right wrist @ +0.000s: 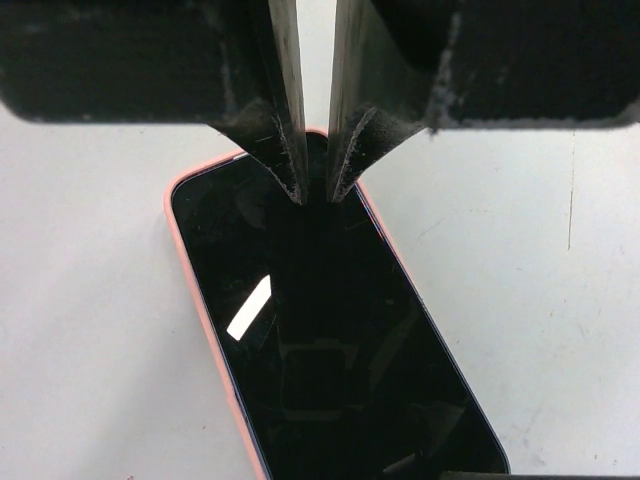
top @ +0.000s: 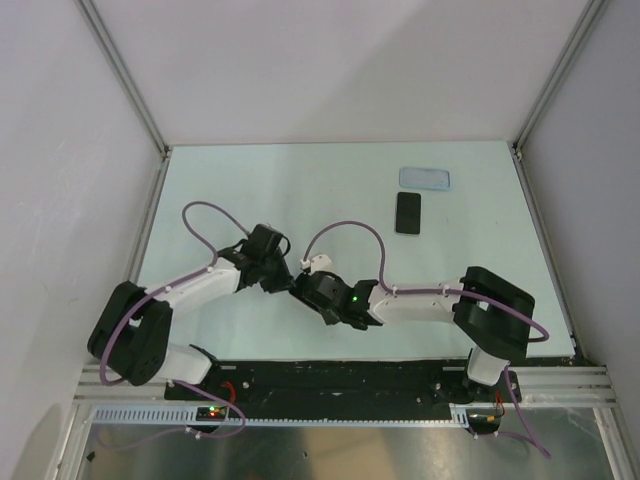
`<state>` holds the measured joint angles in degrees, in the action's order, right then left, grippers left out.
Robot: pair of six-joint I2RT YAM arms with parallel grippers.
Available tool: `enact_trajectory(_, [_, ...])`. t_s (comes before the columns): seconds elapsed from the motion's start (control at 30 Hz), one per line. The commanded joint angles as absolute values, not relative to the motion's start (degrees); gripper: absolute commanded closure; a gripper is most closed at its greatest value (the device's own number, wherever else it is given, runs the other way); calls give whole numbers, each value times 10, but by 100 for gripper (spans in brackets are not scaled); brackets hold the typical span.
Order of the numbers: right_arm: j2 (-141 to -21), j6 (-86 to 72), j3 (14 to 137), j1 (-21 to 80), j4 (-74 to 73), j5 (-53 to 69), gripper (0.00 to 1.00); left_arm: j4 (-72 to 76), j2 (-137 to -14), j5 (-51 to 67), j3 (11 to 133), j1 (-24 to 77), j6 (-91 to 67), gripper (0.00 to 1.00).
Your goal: Put the phone into the phone case
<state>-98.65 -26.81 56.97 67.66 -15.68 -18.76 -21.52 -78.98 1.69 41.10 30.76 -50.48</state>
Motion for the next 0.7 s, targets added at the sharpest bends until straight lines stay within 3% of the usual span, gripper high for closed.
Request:
enact_trajectory(0.0, [-1040,-290,531,685,-215,-176,82,-208,-808,8,439,314,-494,77])
enact_trajectory(0.33, [-998,-289,529,653,-206,-159,82,-223,-836,-25,453,331,-446,80])
enact_trajectory(0.67, [-918,-310,509,598,-185,-108,82,-298,-812,-104,529,334,-334,74])
